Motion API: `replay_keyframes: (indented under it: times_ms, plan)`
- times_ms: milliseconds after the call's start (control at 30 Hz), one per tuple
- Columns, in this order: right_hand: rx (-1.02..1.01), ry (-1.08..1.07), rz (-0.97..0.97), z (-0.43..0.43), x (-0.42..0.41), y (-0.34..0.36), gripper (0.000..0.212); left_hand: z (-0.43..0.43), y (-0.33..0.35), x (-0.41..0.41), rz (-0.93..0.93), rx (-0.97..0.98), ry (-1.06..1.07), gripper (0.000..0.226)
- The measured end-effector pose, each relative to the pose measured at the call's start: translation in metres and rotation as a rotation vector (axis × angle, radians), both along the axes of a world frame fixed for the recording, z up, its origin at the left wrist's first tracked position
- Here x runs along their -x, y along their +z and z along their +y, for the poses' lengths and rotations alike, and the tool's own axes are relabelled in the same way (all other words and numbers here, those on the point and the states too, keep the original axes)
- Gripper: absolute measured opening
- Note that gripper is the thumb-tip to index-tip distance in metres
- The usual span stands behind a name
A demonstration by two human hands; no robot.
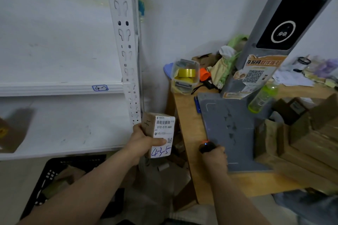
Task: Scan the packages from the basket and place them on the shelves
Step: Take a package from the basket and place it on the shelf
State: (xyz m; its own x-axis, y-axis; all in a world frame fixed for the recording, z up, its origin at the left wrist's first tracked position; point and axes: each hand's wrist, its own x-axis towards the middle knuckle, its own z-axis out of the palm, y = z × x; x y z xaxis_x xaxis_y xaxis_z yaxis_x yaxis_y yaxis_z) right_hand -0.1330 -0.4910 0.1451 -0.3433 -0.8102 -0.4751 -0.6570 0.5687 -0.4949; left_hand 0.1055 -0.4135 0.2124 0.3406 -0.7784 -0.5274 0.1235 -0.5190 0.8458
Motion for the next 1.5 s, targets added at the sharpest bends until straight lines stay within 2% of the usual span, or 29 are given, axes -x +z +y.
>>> replay_keyframes:
  times_ms: [133,233,333,400,467,633,800,1500]
  plan:
    - [-0.092,0.113,0.050,0.001,0.016,-0.019,0.054,-0.003,-0.007,0.005,0.019,-0.013,-0.005,0.087]
    - [-0.161,0.235,0.023,-0.004,0.017,-0.014,0.035,-0.002,-0.010,0.006,0.018,-0.021,0.012,0.088]
    - [-0.205,0.319,-0.217,-0.009,0.005,0.017,0.020,0.000,-0.013,0.003,0.012,-0.028,0.067,0.084]
    - [-0.274,0.316,-0.466,-0.005,-0.006,0.050,0.021,0.001,-0.018,0.000,0.018,-0.033,0.121,0.081]
    - [-0.283,0.364,-0.634,-0.002,-0.018,0.079,0.022,0.002,-0.022,-0.004,0.011,-0.029,0.178,0.080]
    - [-0.226,0.526,-0.776,0.008,-0.040,0.115,0.033,0.003,-0.030,-0.010,-0.080,-0.014,0.275,0.086]
    - [-0.130,0.493,-0.881,0.018,-0.048,0.129,0.028,0.003,-0.032,-0.010,-0.098,-0.005,0.324,0.088]
    - [-0.065,0.552,-0.798,0.018,-0.046,0.129,0.023,0.006,-0.025,-0.007,-0.091,0.025,0.294,0.087]
